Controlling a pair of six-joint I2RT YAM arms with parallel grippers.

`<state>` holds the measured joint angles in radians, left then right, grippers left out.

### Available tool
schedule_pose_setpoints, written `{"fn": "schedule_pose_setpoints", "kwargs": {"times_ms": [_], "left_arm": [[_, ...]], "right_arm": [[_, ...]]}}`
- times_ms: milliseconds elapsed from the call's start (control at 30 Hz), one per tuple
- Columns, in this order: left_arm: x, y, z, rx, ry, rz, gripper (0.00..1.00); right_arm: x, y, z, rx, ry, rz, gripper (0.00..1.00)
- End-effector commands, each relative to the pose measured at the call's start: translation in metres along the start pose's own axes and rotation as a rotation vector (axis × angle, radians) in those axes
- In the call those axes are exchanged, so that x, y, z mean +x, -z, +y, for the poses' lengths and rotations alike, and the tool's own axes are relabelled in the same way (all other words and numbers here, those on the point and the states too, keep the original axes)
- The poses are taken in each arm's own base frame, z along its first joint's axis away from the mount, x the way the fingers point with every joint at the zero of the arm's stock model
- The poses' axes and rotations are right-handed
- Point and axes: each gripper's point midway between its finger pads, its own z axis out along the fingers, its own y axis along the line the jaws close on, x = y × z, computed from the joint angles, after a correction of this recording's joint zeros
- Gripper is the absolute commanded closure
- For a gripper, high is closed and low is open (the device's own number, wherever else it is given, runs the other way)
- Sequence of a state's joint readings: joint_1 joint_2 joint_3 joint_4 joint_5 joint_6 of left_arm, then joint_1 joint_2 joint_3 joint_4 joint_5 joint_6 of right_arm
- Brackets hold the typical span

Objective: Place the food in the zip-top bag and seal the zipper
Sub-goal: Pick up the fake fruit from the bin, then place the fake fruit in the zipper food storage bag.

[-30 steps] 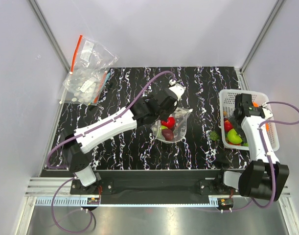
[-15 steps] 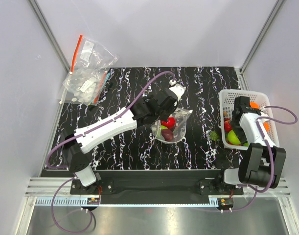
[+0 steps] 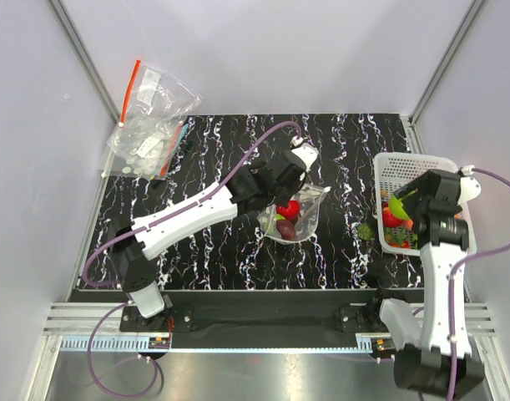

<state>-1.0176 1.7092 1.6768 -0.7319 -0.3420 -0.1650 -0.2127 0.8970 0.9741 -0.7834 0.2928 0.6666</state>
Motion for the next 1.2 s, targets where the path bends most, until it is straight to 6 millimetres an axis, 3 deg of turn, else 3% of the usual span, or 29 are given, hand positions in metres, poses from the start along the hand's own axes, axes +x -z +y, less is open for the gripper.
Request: {"fn": "schedule_pose_setpoints", "kwargs": {"times_ms": [0, 133, 267, 300, 433, 633, 767, 1000, 1167], "left_arm": [[-0.027, 0.005, -0.01, 0.046, 0.03, -0.077, 0.98], [-0.028, -0.004, -0.02, 0.08, 0.028, -0.071, 0.98], [-0.037, -0.013, -0.029, 0.112, 0.025, -0.1, 0.98], [-0.046, -0.012, -0.031, 0.12, 0.023, -0.122, 0.98], [-0.042, -0.032, -0.034, 0.089, 0.004, -0.064, 1.0], [-0.049, -0.035, -0.034, 0.079, 0.008, -0.082, 0.99], [-0.051, -0.034, -0.032, 0.068, 0.015, -0.085, 0.99], [-0.045, -0.027, -0.023, 0.043, 0.014, -0.084, 0.99], [-0.046, -0.017, -0.015, 0.047, 0.029, -0.101, 0.99]], "right_arm": [[-0.005, 0.04, 0.061, -0.414, 0.164, -0.003, 0.43], [0.004, 0.056, 0.083, -0.563, 0.22, 0.054, 0.43], [0.033, 0.082, 0.122, -0.853, 0.249, 0.243, 0.44], [0.036, 0.083, 0.125, -0.872, 0.244, 0.264, 0.45], [0.042, 0.102, 0.138, -1.003, 0.258, 0.296, 0.47], [0.055, 0.146, 0.151, -1.191, 0.333, 0.297, 0.48], [0.081, 0.165, 0.161, -1.252, 0.395, 0.351, 0.49], [0.12, 0.145, 0.158, -1.208, 0.398, 0.441, 0.52], [0.133, 0.136, 0.16, -1.185, 0.408, 0.45, 0.51]]}}
